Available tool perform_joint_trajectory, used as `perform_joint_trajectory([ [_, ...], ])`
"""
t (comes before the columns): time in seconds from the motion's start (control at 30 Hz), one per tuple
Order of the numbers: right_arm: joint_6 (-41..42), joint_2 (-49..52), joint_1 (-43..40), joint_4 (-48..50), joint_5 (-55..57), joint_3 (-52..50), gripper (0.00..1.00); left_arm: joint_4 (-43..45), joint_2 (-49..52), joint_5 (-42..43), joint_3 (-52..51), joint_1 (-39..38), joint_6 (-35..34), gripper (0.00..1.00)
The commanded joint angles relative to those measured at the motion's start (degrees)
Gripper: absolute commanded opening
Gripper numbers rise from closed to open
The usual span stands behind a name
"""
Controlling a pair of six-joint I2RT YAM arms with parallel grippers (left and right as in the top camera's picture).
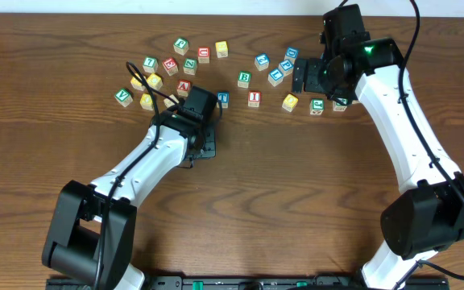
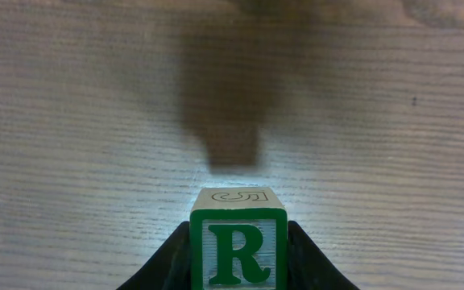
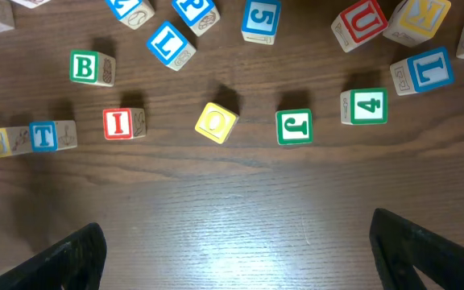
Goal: Spell out ROBOT
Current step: 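Lift the R block and carry it toward the table center, then lower the R block onto the table in front of the cluster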
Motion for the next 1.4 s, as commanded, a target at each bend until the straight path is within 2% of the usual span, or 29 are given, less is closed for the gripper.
perform_joint_trajectory([
  [0.0, 0.4, 0.5, 0.4, -0.1, 0.3, 0.3, 0.99, 1.1, 1.1, -0.3, -0.3, -0.1, 2.7, 0.20],
  [0.3, 0.4, 0.5, 0.4, -0.1, 0.3, 0.3, 0.99, 1.5, 2.1, -0.1, -0.3, -0.1, 3.5, 0.21],
  [0.4, 0.4, 0.5, 0.4, -0.1, 0.3, 0.3, 0.99, 1.5, 2.3, 0.2, -0.3, -0.1, 3.5, 0.25],
  [1.03, 0.4, 0.5, 0.4, -0.1, 0.3, 0.3, 0.99, 2.2, 4.4, 1.2, -0.3, 0.0, 3.5, 0.27],
  [1.1, 0.4, 0.5, 0.4, -0.1, 0.3, 0.3, 0.99, 2.2, 4.4, 1.2, -0.3, 0.0, 3.5, 0.32],
  [1.37, 0.4, 0.5, 0.4, -0.1, 0.3, 0.3, 0.99, 2.2, 4.5, 1.2, -0.3, 0.0, 3.5, 0.34],
])
